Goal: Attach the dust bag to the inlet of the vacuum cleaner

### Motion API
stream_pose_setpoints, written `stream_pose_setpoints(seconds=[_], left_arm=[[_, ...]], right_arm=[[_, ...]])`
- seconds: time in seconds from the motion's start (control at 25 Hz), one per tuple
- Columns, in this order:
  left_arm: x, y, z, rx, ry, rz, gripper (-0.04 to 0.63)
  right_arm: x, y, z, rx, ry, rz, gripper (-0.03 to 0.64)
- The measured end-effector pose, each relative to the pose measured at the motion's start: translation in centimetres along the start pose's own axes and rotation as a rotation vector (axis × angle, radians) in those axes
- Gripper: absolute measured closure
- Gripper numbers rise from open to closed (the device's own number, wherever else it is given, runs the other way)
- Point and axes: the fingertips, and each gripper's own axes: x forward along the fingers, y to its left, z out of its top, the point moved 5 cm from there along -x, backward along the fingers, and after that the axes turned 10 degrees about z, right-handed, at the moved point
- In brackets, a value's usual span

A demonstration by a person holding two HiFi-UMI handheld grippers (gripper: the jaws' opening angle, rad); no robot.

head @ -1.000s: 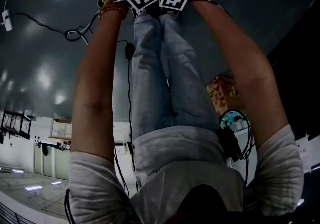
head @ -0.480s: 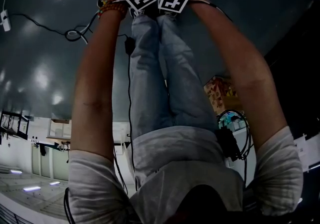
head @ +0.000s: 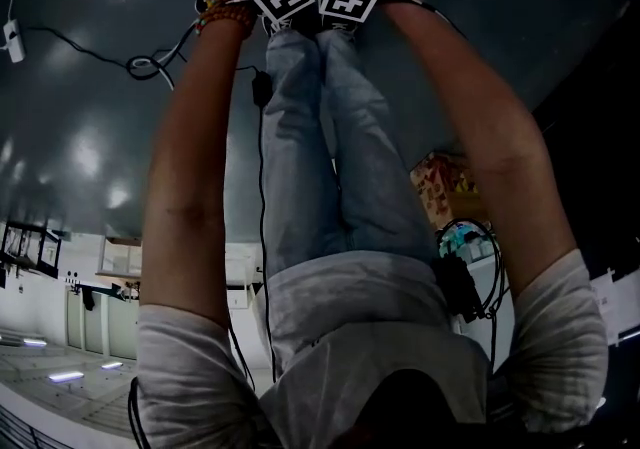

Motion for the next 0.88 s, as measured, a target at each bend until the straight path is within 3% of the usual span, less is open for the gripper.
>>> stream_pose_setpoints(seconds=[0.12, 0.32, 0.56, 0.8, 0.88], left_arm=[[0.0, 0.1, -0.2, -0.015, 0.012, -0.004, 0.571], [-0.8, 0.5, 0.8, 0.041, -0.017, 0.009, 0.569], [0.3, 0.5, -0.1, -0.049, 0.005, -0.018, 0.569], [-1.5, 0.7, 1.4, 0.062, -0.018, 0.015, 0.568], [-1.5, 0.9, 1.3, 0.059, -0.021, 0.022, 0.568]], right_arm=[[0.2, -0.9, 0.3, -0.012, -0.004, 0.008, 0.578], [1.0, -0.6, -0.6, 0.016, 0.011, 0.014, 0.578], [-0.6, -0.9, 0.8, -0.064, 0.006, 0.013, 0.578], [1.5, -0.4, -1.2, -0.024, 0.022, 0.006, 0.578], [1.2, -0.2, -0.9, -0.03, 0.032, -0.001, 0.578]])
